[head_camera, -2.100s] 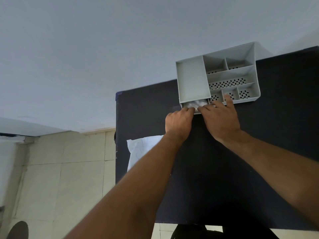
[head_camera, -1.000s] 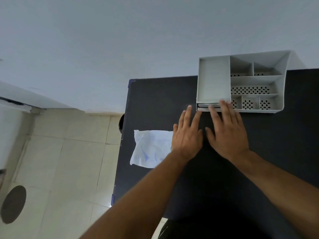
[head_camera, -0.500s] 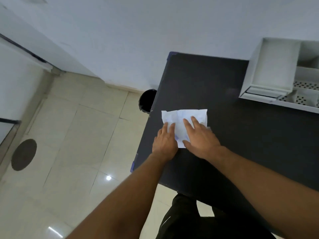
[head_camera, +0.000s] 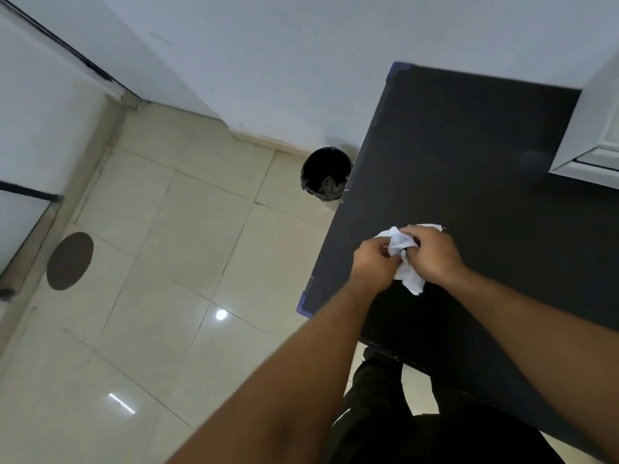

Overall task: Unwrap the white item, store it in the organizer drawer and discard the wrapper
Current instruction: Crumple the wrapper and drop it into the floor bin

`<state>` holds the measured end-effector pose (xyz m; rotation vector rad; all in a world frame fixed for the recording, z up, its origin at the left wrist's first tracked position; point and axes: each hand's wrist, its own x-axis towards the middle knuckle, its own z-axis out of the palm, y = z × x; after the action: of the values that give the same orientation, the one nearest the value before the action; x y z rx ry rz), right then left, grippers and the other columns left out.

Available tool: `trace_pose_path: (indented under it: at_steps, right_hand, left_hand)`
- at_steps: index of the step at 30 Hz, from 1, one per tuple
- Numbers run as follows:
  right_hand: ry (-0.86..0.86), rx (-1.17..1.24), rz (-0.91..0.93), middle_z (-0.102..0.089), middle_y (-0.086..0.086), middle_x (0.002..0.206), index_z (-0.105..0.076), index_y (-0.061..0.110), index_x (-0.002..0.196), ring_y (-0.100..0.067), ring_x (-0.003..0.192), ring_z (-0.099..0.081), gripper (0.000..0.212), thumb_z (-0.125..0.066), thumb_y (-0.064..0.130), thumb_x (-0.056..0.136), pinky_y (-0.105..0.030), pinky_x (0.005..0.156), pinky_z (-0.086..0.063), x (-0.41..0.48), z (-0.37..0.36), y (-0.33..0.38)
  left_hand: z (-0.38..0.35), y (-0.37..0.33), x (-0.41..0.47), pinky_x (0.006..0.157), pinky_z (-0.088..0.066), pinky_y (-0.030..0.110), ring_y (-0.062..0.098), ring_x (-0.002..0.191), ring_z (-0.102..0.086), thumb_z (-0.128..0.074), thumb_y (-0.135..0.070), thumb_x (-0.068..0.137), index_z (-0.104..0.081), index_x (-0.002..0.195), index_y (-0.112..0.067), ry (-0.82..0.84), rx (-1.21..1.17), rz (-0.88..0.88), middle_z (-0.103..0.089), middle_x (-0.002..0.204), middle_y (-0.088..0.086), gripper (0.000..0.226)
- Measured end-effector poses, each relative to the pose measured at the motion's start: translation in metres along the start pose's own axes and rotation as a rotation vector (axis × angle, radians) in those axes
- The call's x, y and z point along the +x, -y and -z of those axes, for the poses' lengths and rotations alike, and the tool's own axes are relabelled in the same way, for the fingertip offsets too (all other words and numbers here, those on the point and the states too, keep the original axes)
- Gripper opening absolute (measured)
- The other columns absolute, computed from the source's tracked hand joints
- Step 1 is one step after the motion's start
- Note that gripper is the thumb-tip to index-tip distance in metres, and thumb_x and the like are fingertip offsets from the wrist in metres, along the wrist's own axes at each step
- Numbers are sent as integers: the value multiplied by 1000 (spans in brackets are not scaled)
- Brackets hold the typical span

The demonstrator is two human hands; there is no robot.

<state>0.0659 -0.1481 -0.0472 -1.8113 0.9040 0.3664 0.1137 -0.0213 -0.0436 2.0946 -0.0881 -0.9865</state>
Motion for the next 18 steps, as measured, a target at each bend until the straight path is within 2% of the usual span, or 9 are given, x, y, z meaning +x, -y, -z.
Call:
trace_pose_path:
  at_steps: [2,5,8,10,14,18]
  right_hand:
    - [15,193,-40,-76,-6,95,-75,14,101,-27,90,-73,20,-58,7,95,-33,69,-54,-8,-3,4]
    - [49,637,-142,-73,-19,108,-73,5,102,-28,89,-74,28,-52,-9,91,-30,66,-56,-19,-6,18]
    - [158,868,-161,-71,-24,116,-72,-2,109,-26,96,-73,23,-58,-1,91,-36,85,-59,-32,-6,39]
    - [257,881,-124,-73,-22,115,-72,-3,112,-28,106,-72,25,-64,7,91,-40,97,-56,-44,-5,48]
    - [217,755,6,-76,-13,110,-73,10,110,-28,106,-72,16,-65,11,96,-35,82,-58,-69,-6,47]
    - [279,655,87,-77,-6,110,-53,35,131,-22,98,-76,57,-73,3,89,-38,83,-60,-93,3,43]
  left_hand:
    - [11,-1,-1,75,-59,24,10,78,-69,-69,-13,95,-76,109,-8,30,-182,67,-74,91,3,17]
    - [25,-7,-4,76,-57,22,7,79,-68,-75,-20,92,-75,107,-8,-22,-190,76,-72,90,-1,19]
    - [41,-9,-6,69,-53,20,6,79,-66,-78,-26,89,-69,95,-14,-85,-198,53,-70,90,-3,16]
    - [48,-11,-11,65,-52,22,8,76,-63,-80,-30,86,-64,85,-16,-135,-199,21,-68,86,-1,21]
    - [56,-18,-32,55,-48,12,5,67,-57,-79,-25,86,-60,84,-12,-186,-155,-99,-61,75,-4,23]
    - [63,-21,-63,62,-52,14,6,85,-65,-81,-32,86,-62,104,-21,-145,-240,-79,-64,95,-10,29]
